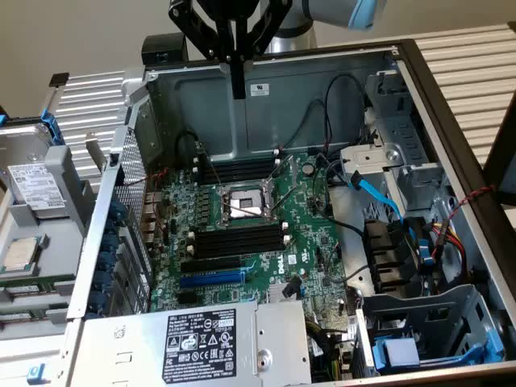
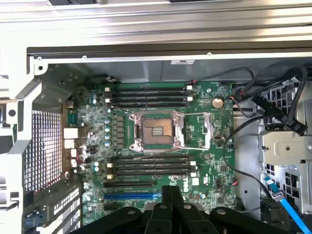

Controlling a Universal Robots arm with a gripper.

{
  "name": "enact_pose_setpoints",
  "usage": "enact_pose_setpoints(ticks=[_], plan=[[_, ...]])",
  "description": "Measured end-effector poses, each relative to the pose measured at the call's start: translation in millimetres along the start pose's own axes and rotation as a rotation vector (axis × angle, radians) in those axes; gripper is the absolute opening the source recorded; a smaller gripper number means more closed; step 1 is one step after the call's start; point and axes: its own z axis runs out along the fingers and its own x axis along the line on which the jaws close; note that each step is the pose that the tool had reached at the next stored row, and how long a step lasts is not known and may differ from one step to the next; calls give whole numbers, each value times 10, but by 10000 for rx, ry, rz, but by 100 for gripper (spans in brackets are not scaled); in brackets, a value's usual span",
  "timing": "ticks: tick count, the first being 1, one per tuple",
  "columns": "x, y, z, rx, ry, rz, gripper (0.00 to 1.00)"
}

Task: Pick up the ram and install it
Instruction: 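Reach for the ram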

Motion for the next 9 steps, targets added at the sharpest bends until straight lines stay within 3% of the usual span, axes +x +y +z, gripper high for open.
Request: enact_pose_setpoints(ticks=[9], plan=[[0, 0, 0, 0, 0, -1, 10]])
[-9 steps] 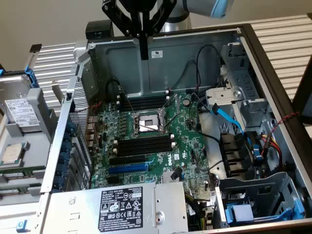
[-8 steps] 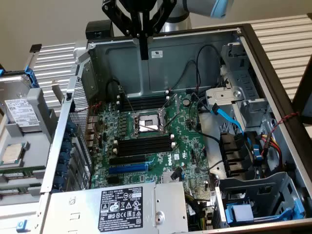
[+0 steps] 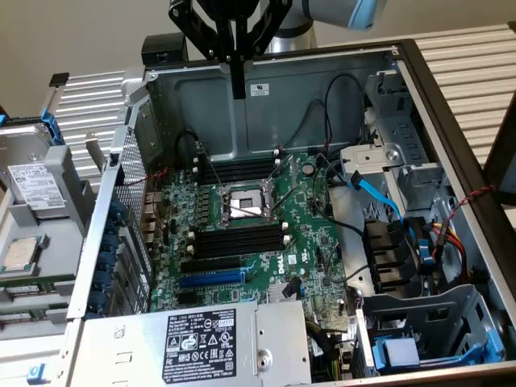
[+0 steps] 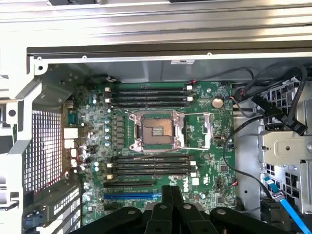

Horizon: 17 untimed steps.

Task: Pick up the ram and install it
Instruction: 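Reach for the ram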

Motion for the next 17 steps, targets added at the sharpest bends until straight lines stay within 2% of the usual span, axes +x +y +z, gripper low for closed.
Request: enact_pose_setpoints(ticks=[5, 10, 17], plan=[[11, -1, -1, 0, 0, 1, 10], [85, -6, -2, -1, -19, -1, 10], [271, -19, -6, -2, -23, -1, 10]])
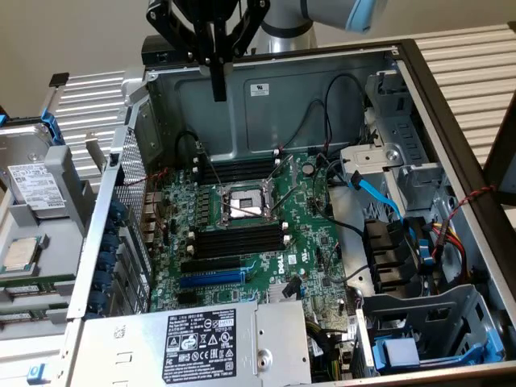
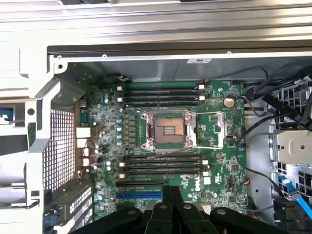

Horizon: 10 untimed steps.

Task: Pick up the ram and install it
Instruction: 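Reach for the ram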

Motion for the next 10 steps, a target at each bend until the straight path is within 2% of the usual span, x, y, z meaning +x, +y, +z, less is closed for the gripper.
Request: enact_pose_setpoints(ticks=[10], plan=[[318, -25, -8, 0, 0, -1, 10]])
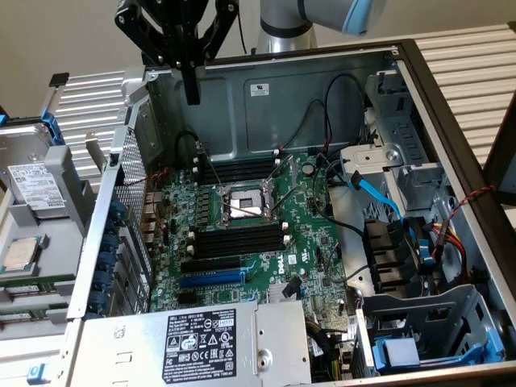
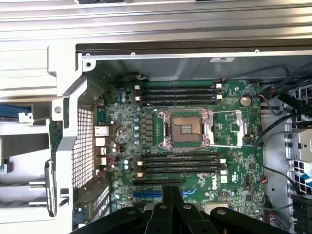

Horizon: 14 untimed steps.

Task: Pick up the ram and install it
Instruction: 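Reach for the ram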

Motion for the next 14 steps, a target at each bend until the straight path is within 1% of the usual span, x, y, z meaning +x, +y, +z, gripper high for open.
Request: enact_pose_setpoints(ticks=[6, 14], plan=[[204, -16, -5, 0, 0, 1, 10], [555, -45, -14, -1, -8, -1, 10]])
